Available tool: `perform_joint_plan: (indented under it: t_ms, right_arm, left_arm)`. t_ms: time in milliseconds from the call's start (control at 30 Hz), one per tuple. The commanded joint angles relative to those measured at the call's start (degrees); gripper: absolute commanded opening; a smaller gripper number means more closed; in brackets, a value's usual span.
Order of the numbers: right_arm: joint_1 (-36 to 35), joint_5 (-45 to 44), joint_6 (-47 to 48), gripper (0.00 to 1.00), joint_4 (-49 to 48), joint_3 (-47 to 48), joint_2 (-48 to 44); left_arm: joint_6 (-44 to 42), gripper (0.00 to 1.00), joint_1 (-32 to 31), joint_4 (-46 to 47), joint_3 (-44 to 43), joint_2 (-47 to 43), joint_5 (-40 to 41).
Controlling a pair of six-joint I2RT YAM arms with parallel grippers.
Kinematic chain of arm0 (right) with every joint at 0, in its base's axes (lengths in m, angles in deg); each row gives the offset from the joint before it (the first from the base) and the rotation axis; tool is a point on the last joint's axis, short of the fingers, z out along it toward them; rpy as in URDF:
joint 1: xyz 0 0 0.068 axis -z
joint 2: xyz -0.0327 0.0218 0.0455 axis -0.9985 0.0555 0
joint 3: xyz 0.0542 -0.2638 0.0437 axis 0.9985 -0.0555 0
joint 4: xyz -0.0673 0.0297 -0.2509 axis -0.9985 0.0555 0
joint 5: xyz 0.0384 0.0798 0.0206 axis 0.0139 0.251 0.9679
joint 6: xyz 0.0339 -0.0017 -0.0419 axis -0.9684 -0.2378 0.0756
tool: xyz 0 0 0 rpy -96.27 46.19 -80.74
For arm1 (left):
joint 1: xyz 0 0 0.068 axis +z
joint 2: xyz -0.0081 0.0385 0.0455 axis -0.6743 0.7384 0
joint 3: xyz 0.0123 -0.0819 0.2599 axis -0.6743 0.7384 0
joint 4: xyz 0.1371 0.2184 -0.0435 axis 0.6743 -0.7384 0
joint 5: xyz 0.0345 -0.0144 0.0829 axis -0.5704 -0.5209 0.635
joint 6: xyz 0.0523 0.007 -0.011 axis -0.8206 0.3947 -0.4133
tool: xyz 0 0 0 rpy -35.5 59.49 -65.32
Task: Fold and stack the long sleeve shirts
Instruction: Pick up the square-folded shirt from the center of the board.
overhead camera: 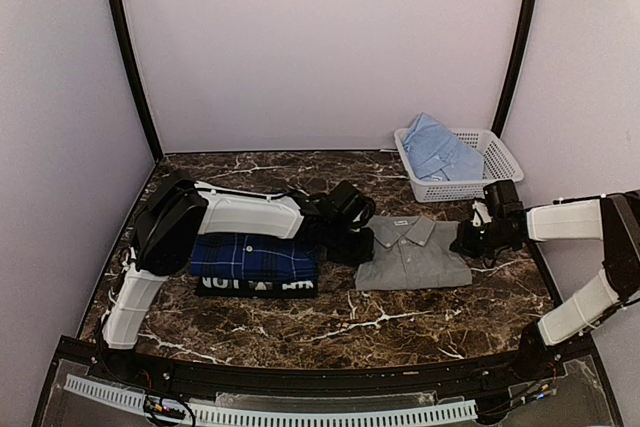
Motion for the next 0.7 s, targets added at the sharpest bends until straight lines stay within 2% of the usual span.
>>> perform_joint_plan:
  t_ms: [0,367,667]
  right_arm:
    - [-0.6,3.2,-0.2,0.0,1.5,-0.4,-6.4]
    - [-4.5,5.4,-2.7,0.0,7.3,3.5,-18.3]
    - [-12.0,5.0,-8.4,0.0,5.9,9.9,-20.1]
  left_arm:
    - [-0.6,0.0,-0.3,-0.7,-2.2,-3.5,-1.6]
    - [-4.2,0.0,-0.3,-5.6,-0.5,-15.8,1.8]
    - [-5.1,0.0,0.5,-9.1,5.1,-25.5,5.3]
